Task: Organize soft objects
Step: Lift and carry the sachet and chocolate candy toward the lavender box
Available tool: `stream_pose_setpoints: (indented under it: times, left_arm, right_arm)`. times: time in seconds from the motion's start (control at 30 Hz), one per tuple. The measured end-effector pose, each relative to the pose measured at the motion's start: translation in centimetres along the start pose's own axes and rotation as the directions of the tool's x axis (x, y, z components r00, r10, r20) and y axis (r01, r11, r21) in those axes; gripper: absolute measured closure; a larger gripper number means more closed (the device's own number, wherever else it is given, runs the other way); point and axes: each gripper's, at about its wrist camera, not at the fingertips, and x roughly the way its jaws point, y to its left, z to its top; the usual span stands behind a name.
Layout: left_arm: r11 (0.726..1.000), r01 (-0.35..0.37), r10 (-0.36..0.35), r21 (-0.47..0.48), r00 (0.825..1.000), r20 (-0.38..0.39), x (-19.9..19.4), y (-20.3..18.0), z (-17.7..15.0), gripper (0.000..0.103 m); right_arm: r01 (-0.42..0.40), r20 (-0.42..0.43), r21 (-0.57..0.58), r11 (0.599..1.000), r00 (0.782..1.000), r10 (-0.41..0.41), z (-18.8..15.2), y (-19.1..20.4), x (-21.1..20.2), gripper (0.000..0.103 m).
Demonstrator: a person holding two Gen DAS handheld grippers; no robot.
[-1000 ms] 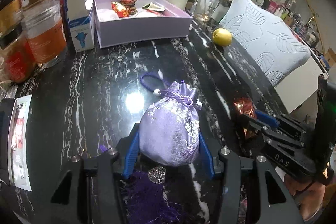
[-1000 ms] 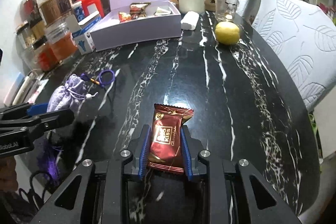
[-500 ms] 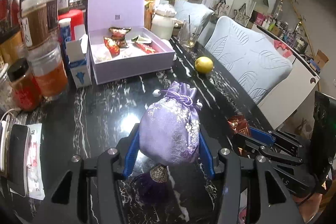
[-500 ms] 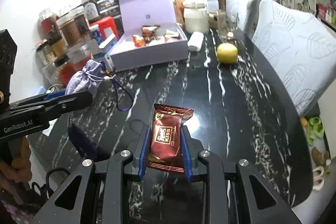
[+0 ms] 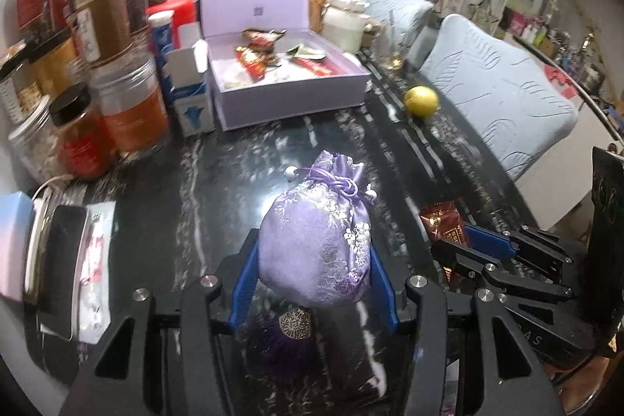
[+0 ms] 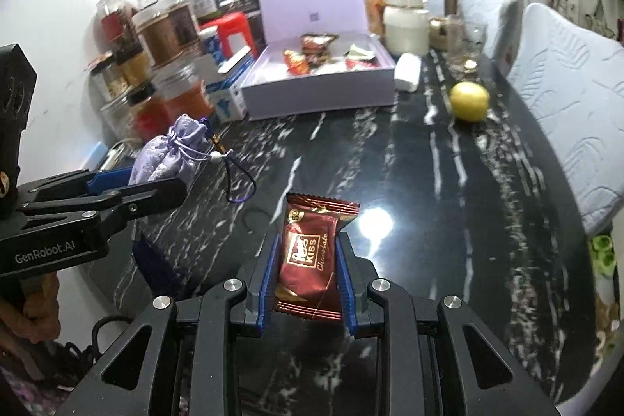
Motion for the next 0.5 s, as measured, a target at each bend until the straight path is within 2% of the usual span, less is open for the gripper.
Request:
stream_pose_setpoints:
  times: [0.23, 0.5]
  left_arm:
    - [0.998, -0.035, 0.033, -0.045, 0.999, -0.035, 0.6, 1.6, -0.9, 0.052]
    - [0.995, -0.063, 0.062, -0.083, 0.998, -0.022, 0.3, 3.0, -0.4, 0.052]
  right_arm:
    - [-0.052, -0.041, -0.041, 0.998, 0.998, 0.050, 0.3, 1.1, 1.9, 0.075]
    - [-0.092, -0.052, -0.075, 0.993, 0.995, 0.089, 1.5, 2.1, 3.1, 0.075]
